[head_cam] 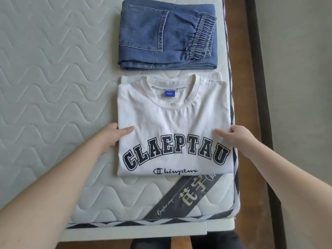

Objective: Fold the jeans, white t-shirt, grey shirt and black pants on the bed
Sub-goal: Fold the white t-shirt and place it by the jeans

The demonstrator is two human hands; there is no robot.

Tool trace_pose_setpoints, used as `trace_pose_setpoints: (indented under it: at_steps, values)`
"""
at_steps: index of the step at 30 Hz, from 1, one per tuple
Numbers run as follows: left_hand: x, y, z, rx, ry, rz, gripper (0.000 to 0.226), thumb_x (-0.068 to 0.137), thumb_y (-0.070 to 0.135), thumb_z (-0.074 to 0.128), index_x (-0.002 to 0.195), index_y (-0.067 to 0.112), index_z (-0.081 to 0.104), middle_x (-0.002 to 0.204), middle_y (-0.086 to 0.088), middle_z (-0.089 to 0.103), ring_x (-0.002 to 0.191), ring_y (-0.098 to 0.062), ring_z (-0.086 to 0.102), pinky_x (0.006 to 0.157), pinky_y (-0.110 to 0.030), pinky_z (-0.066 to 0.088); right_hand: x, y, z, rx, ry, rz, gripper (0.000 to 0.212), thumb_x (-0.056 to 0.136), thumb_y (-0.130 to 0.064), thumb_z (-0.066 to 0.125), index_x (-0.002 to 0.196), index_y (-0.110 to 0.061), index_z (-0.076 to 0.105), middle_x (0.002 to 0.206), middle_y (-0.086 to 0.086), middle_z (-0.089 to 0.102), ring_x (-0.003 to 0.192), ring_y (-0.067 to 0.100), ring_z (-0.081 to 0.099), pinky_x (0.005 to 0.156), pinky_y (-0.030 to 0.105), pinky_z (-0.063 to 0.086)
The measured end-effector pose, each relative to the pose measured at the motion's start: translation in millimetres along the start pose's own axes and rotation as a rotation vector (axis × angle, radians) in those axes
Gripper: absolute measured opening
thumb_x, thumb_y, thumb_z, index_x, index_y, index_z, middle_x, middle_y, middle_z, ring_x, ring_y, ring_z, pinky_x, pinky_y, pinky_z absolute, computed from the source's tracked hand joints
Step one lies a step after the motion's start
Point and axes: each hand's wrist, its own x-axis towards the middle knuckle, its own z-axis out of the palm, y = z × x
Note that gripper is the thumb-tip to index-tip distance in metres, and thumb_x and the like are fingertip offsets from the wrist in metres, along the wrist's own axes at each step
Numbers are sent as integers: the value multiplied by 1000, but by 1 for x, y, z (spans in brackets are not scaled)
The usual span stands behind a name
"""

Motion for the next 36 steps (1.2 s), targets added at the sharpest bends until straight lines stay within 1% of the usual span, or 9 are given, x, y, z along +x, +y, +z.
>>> trace_pose_setpoints:
  at_steps: [7, 10, 17, 22, 26, 29, 31, 34, 36]
  values:
    - [-57, -85, 21, 3, -63, -4, 16, 90, 17, 69, 105, 14, 68, 89, 7, 76, 78, -9, 71, 68, -24, 57, -51, 33, 32, -160, 16, 65, 58, 78, -65, 67, 70, -9, 51, 68, 8, 56, 61, 24, 54, 57, 31, 43]
    - [-70, -106, 26, 8, 70, 9, 7, 93, 19, 66, 91, 16, 60, 77, 3, 71, 50, -7, 61, 50, -22, 53, -66, 52, 47, 0, 2, 81, 46, 84, -54, 67, 91, -9, 65, 80, 9, 72, 69, 28, 69, 71, 42, 60]
    - [-83, -126, 28, 94, 307, 163, 22, 94, 35, 64, 86, 16, 59, 57, 8, 59, 40, -5, 46, 46, -23, 39, -85, 81, 64, 119, 185, -41, 44, 89, -54, 60, 87, -10, 63, 58, 7, 65, 43, 12, 55, 51, 32, 47]
    - [-88, -142, 42, 261, 375, 140, 22, 92, 33, 66, 95, 12, 64, 88, 0, 69, 76, -19, 61, 70, -31, 45, -92, 94, 82, 48, 190, 52, 46, 91, -50, 60, 89, -5, 62, 77, 12, 68, 69, 30, 64, 71, 47, 56]
    - [-92, -140, 46, 365, 400, 84, 29, 90, 36, 68, 94, 8, 61, 90, -9, 70, 87, -32, 65, 79, -42, 53, -97, 90, 84, 9, 219, 129, 43, 90, -53, 59, 88, -10, 58, 84, 9, 66, 75, 27, 63, 75, 49, 56]
    - [-104, -132, 53, 592, 653, 182, 37, 82, 36, 74, 98, 9, 53, 89, -10, 61, 91, -37, 61, 73, -42, 48, -104, 81, 88, -149, 361, 129, 40, 91, -48, 61, 105, -12, 53, 103, 10, 64, 91, 30, 61, 84, 47, 52]
    - [-110, -128, 64, 789, 829, 480, 41, 85, 31, 68, 116, 6, 55, 108, -19, 59, 104, -40, 55, 83, -48, 44, -105, 74, 98, -304, 563, -21, 51, 92, -41, 61, 132, -14, 46, 130, 14, 53, 119, 34, 49, 100, 47, 36]
    - [-103, -118, 97, 961, 632, 866, 49, 93, 27, 46, 137, 6, 51, 139, -17, 51, 132, -35, 45, 108, -50, 38, -104, 51, 126, -410, 554, -396, 61, 96, -29, 54, 151, -15, 29, 154, 7, 34, 144, 25, 25, 116, 39, 14]
    - [-95, -110, 126, 1038, 509, 850, 54, 96, 29, 37, 145, 8, 45, 152, -10, 43, 142, -28, 38, 117, -47, 31, -99, 37, 153, -473, 464, -549, 59, 100, -25, 44, 154, -12, 25, 160, 6, 27, 149, 22, 19, 121, 39, 10]
